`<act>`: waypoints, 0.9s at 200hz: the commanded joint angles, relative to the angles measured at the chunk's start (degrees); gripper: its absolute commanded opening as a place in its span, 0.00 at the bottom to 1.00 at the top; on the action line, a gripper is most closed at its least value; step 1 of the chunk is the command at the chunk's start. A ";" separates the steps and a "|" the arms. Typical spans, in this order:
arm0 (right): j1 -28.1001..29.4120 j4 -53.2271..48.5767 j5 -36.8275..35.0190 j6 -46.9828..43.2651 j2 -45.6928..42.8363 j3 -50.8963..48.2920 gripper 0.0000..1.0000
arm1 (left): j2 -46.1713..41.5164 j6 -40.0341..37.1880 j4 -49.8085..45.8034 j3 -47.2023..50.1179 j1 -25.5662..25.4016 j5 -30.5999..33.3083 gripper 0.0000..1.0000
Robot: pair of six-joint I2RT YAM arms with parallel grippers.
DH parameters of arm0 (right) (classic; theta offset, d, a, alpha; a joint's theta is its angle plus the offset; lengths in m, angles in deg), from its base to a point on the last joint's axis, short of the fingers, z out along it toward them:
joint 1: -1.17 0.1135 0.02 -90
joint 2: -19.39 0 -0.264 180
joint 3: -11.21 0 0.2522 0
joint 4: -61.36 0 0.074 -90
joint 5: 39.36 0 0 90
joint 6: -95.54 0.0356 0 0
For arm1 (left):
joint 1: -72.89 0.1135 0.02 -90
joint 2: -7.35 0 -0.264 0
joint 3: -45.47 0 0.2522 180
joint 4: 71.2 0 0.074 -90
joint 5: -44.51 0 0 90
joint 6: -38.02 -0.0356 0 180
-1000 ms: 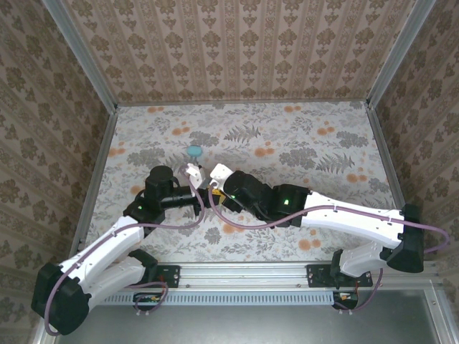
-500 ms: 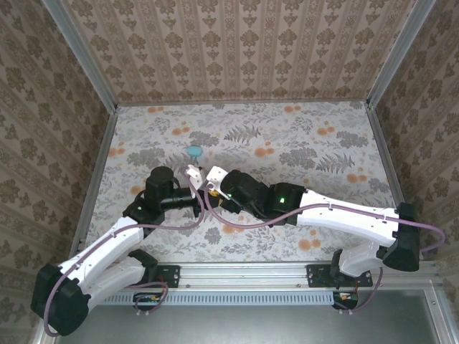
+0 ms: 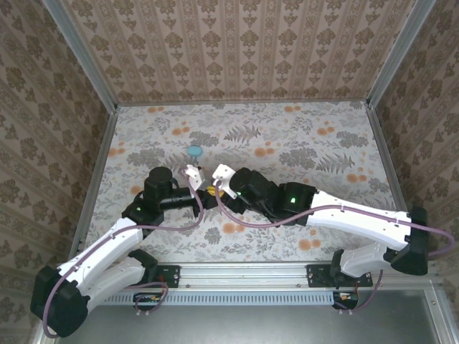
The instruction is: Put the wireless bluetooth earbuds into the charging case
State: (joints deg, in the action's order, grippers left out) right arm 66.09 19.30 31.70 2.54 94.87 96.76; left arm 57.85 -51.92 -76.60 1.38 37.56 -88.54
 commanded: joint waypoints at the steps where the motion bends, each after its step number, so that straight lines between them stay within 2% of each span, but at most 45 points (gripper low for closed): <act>1: -1.65 1.59 5.83 3.71 -2.88 -1.59 0.46 | -0.88 0.65 2.56 -0.04 -0.26 -0.02 0.00; 48: -4.20 2.47 10.54 7.95 -6.13 -3.19 0.47 | -1.17 0.73 2.40 -0.02 -0.26 0.05 0.00; 80: -8.63 4.56 14.88 13.82 -10.56 -6.13 0.46 | -1.61 0.90 2.44 0.26 -0.26 0.34 0.00; 100: -12.62 4.90 18.05 18.70 -12.64 -8.07 0.46 | -1.55 0.91 2.75 0.41 -0.26 0.46 0.00; 122: -17.47 3.13 17.92 25.43 -13.91 -10.60 0.46 | -1.39 0.91 3.13 0.47 -0.24 0.57 0.00; 157: -27.33 -4.46 17.07 36.84 -13.48 -14.34 0.45 | -1.04 0.66 3.15 0.36 -0.26 0.51 0.00; 180: -34.74 -6.99 20.35 42.20 -11.63 -18.27 0.46 | -1.02 0.47 2.88 0.53 -0.26 0.64 0.00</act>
State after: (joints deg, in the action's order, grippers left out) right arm 37.07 18.25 48.80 34.93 81.50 81.94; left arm 57.19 -51.92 -75.24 1.38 37.56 -87.68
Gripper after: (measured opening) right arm 0.457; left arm 0.173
